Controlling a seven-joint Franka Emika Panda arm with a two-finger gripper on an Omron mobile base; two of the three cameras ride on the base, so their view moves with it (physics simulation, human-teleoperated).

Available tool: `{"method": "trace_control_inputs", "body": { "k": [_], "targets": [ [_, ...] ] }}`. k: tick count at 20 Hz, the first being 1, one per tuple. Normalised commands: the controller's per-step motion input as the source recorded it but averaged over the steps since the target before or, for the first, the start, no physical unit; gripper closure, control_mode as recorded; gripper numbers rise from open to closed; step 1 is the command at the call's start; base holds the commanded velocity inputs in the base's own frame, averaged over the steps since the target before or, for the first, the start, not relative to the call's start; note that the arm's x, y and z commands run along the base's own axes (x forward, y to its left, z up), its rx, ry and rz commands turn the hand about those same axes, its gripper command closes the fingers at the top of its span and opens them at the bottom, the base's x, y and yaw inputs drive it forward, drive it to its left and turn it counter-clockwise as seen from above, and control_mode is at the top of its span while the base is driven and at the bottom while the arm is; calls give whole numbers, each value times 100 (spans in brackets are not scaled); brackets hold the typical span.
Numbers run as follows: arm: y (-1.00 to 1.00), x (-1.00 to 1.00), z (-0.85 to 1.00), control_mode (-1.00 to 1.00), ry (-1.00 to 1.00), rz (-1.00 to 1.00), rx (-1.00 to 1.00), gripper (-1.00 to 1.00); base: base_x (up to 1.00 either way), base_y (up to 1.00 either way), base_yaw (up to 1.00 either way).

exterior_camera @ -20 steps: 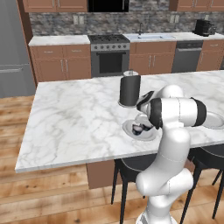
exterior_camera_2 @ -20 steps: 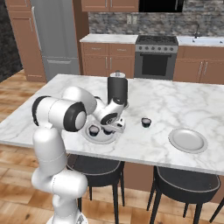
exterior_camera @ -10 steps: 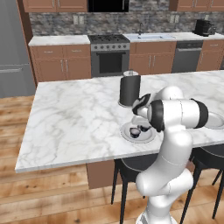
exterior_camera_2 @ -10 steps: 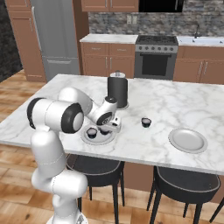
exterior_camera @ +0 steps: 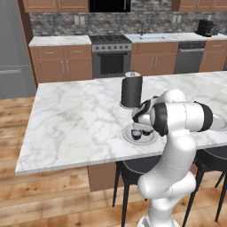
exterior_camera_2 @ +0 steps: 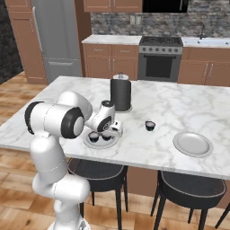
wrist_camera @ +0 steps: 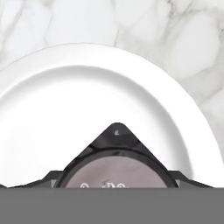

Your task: Place two yogurt containers on each plate.

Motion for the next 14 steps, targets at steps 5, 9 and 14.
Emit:
{"method": "trace_control_inputs", "body": {
  "k": [5, 9, 14],
  "targets": [
    [0, 1, -11, -100, 0, -2, -4, 100, 0, 0, 0],
    [0, 0, 0, -100, 0, 0, 0, -100, 0, 0, 0],
    [0, 0, 0, -100, 0, 0, 0, -100, 0, 0, 0]
  ]
}}
